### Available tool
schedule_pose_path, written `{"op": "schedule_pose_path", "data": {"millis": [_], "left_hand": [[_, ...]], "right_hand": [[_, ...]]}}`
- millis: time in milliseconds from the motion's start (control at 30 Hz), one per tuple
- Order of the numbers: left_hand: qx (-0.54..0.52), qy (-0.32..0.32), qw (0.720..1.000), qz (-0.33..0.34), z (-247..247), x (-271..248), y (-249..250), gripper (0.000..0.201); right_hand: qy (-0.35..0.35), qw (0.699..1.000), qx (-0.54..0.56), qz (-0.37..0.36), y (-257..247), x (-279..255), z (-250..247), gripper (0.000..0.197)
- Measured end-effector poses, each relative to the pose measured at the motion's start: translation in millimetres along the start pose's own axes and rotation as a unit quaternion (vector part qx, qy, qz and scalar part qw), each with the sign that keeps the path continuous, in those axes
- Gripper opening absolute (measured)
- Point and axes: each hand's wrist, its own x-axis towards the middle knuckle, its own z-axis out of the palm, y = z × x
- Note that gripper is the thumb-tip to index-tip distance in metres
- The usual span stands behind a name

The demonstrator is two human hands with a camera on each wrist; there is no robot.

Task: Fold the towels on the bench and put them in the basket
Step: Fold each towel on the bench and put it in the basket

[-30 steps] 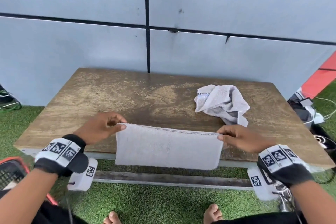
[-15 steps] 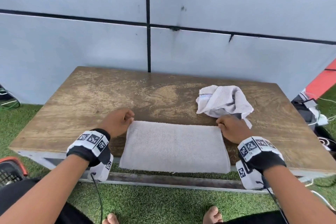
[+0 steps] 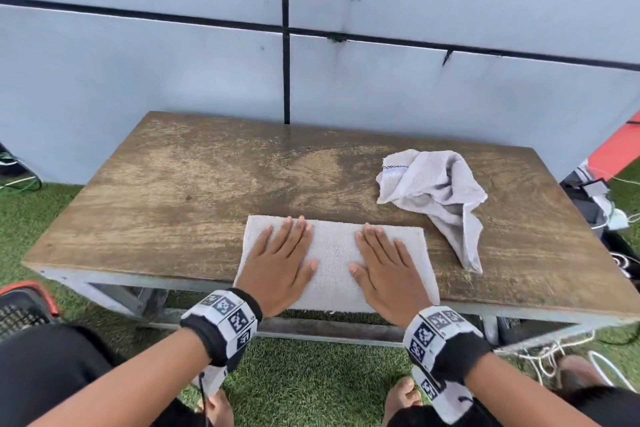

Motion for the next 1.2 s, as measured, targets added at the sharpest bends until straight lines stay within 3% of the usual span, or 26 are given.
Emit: {"op": "schedule_pose_path", "data": {"millis": [133, 233, 433, 500, 567, 667, 767, 900, 1033, 1100, 1200], "left_hand": [[-0.006, 0.007, 1.0, -0.024, 2.6, -0.4, -13.1, 0.07], [-0.013, 0.006, 0.999, -0.046, 0.0, -0.9, -28.6, 0.073], [-0.045, -0.027, 0.987, -0.152, -10.3, -8.8, -63.7, 0.078], [-0.013, 0.01, 0.993, -0.121, -16.1, -15.7, -53.1, 0.073], [0.022, 0.039, 0.998, -0.041, -18.2, -24.5, -28.5, 0.067], [-0.014, 0.036, 0.999, 0.038, -6.7, -35.6, 13.3, 0.062], [-0.05, -0.009, 0.999, 0.011, 5.7, -31.4, 27.6, 0.066], [-0.042, -0.013, 0.999, -0.004, 1.6, -7.8, 26.3, 0.07], [-0.084, -0.02, 0.996, 0.007, -12.8, 20.8, 12.2, 0.066], [-0.15, 0.024, 0.988, -0.035, -26.2, 26.5, 1.6, 0.051], [-0.191, 0.129, 0.956, -0.18, -43.9, 25.2, -24.4, 0.033]], "right_hand": [[-0.011, 0.999, -0.02, 0.042, 12.2, 0.1, -3.4, 0.07], [-0.015, 0.998, -0.025, 0.056, 22.4, 0.1, -5.7, 0.074], [-0.012, 0.998, -0.033, 0.059, 31.3, -2.2, -8.0, 0.081], [0.005, 0.998, -0.043, 0.053, 28.0, -2.5, -9.0, 0.078], [0.034, 0.998, -0.053, 0.028, 20.6, -5.0, -9.1, 0.077], [0.036, 0.999, -0.015, 0.004, 2.2, -12.0, -5.4, 0.068], [-0.008, 1.0, 0.019, 0.019, -8.2, -12.4, -1.4, 0.064], [-0.026, 0.999, 0.022, 0.029, 0.5, 8.2, -4.9, 0.07], [-0.045, 0.997, 0.032, 0.045, 13.3, 36.5, -8.8, 0.063], [-0.041, 0.998, 0.029, 0.04, 19.0, 42.4, -9.6, 0.061], [-0.034, 0.999, 0.029, 0.027, 23.0, 41.6, -9.4, 0.061]]}}
